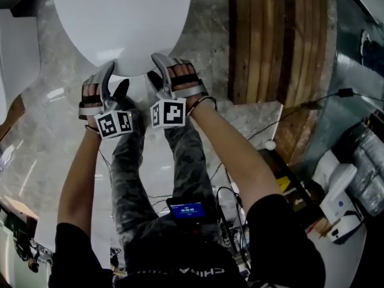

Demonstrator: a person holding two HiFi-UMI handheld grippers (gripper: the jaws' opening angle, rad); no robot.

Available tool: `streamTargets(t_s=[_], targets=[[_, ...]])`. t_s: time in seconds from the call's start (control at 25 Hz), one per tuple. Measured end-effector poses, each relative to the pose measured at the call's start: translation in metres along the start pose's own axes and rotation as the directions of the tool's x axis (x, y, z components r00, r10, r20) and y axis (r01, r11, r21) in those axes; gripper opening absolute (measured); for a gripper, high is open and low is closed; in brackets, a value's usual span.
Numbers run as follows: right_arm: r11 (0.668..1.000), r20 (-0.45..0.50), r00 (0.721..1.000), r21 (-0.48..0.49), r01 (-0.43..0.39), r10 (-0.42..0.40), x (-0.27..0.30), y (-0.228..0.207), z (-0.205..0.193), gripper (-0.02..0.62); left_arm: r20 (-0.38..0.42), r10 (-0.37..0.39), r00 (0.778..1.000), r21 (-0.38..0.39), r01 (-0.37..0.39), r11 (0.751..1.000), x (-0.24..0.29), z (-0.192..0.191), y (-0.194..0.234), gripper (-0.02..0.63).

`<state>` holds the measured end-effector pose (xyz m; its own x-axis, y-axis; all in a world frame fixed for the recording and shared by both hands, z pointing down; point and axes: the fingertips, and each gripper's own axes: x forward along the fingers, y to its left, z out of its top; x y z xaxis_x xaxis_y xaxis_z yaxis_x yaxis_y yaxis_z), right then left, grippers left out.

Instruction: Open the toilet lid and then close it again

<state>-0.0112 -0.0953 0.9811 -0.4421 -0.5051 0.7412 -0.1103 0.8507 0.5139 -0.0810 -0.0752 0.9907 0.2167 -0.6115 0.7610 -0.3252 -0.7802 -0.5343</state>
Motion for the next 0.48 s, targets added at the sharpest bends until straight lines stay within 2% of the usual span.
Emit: streamTargets(t_s=[0.28,0.48], targets=[[0.986,0.071,0.994,-0.140,0.094,-0.085,0.006,0.009,-0.004,0.296,0.032,0.063,0.997,0.004,-0.063,0.998,0.013,0.013,0.001,0.377],[0.980,0.092,0.989,-0.152,0.132,-0.119,0.007,0.011,-0.005,0.305,0.051,0.077,0.996,-0.002,-0.077,0.997,0.014,0.014,-0.002,0.377]])
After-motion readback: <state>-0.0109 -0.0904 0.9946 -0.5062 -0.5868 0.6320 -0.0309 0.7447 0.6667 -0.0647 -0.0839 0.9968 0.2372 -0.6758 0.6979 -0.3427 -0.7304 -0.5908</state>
